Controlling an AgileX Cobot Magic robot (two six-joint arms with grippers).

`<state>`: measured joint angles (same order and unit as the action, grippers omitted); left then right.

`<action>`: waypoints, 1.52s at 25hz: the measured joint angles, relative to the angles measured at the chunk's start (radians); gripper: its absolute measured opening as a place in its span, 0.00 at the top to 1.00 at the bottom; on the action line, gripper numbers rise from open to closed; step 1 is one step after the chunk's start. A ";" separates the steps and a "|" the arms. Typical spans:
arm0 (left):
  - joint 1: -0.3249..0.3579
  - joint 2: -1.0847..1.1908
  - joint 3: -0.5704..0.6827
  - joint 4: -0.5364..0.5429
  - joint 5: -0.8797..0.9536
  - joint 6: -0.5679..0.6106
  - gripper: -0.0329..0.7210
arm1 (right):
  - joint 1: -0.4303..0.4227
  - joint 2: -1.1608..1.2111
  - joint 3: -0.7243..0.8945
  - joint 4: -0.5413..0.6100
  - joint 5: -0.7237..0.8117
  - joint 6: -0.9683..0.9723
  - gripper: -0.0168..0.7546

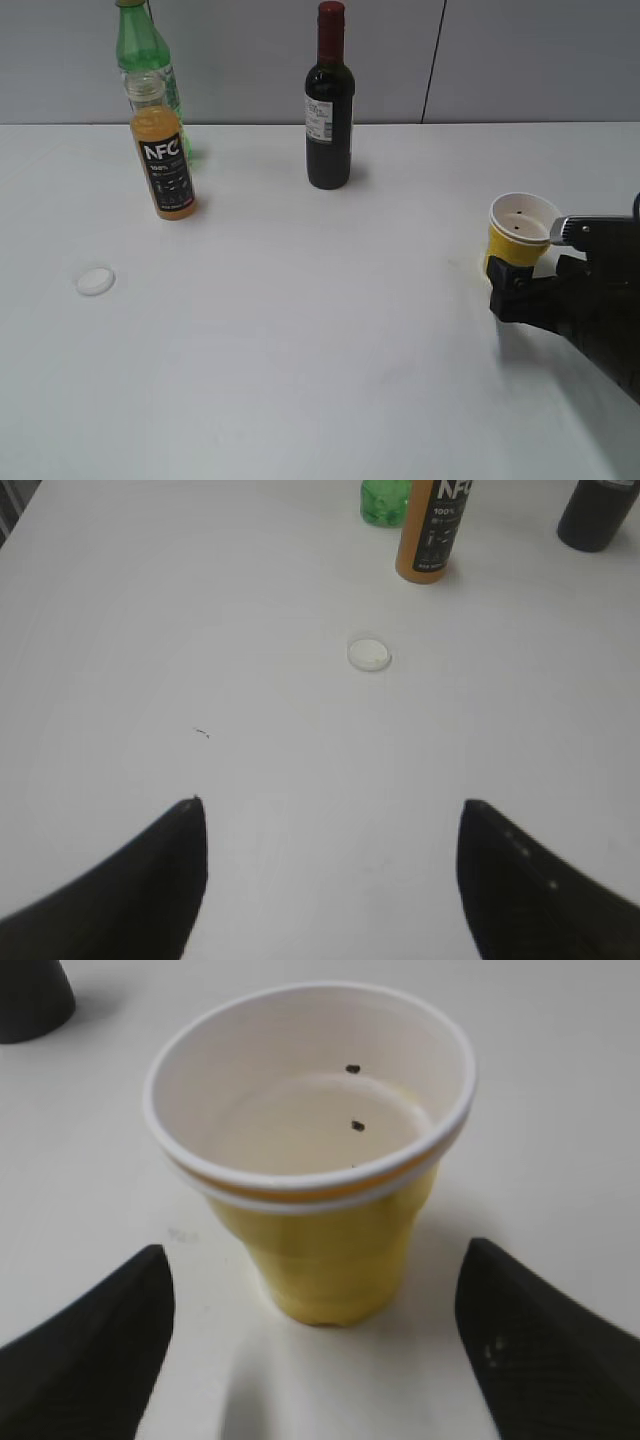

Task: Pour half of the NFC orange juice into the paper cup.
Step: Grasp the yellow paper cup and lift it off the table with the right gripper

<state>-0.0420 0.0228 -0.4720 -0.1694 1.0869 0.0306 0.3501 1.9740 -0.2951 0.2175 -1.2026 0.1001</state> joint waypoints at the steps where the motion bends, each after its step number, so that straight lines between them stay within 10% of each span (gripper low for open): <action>1: 0.000 0.000 0.000 0.000 0.000 0.000 0.17 | 0.000 0.005 0.000 0.000 0.000 0.003 0.11; 38: 0.000 0.000 0.000 0.000 0.000 0.000 0.17 | 0.000 0.192 -0.164 0.049 -0.019 0.082 0.11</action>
<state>-0.0420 0.0228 -0.4720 -0.1694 1.0869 0.0306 0.3501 2.1658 -0.4592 0.2661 -1.2215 0.1818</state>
